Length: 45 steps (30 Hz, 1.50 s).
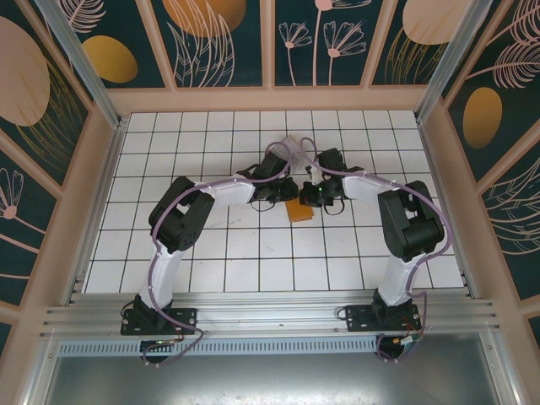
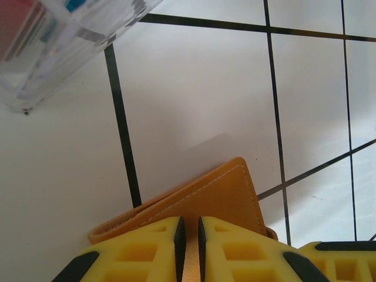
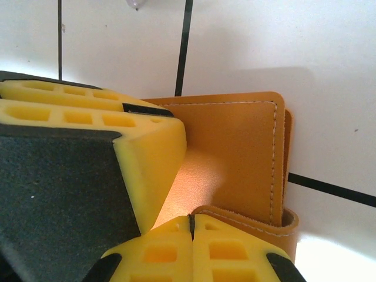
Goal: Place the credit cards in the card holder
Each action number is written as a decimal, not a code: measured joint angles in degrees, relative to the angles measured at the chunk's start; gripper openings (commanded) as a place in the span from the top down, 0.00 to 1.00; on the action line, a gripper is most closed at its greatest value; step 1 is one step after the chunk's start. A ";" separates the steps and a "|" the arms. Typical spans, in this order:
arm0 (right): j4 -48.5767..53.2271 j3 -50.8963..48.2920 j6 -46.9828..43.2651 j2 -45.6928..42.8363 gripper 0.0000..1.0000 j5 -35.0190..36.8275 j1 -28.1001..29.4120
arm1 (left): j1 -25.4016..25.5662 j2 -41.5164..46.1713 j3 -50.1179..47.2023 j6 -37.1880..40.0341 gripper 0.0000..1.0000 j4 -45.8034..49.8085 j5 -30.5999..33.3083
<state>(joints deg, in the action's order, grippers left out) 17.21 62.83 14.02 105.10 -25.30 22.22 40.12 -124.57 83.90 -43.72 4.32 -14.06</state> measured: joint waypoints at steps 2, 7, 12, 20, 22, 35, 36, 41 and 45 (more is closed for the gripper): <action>-0.66 0.00 0.00 0.46 1.00 -1.01 -0.33 | -0.09 0.00 0.00 -0.02 0.81 0.00 0.31; -2.73 -0.68 0.00 1.62 1.00 -5.49 -2.10 | -0.15 0.00 0.00 -0.02 0.81 -0.02 0.81; -3.58 -0.90 0.07 2.56 1.00 -8.55 -3.41 | -0.15 0.00 0.00 -0.02 0.81 -0.09 0.81; -3.13 0.70 1.53 6.01 1.00 -15.91 -6.27 | -0.09 0.02 0.00 -0.02 0.81 -0.15 0.72; -2.40 1.25 1.55 6.54 0.99 -17.18 -6.73 | -0.09 0.02 0.00 -0.02 0.81 -0.22 0.72; 1.33 1.70 -0.13 -0.33 0.63 -4.37 -4.90 | -0.11 4.13 -0.81 2.36 0.58 0.94 6.14; 1.49 1.70 -0.26 -1.73 0.61 -2.71 -4.76 | -0.22 5.38 -1.11 2.82 0.57 1.07 7.43; 0.39 1.25 -0.52 -10.84 0.53 6.16 -4.70 | -1.51 13.88 -3.93 4.72 0.53 1.46 14.47; -3.96 -2.40 -0.66 -21.33 0.47 15.56 -4.70 | -4.52 22.56 -9.38 4.98 0.50 -0.15 19.10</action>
<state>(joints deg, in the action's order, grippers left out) 13.26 60.42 13.37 83.77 -9.74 17.52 35.59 -102.02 74.52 -38.74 4.16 5.04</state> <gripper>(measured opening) 0.510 0.487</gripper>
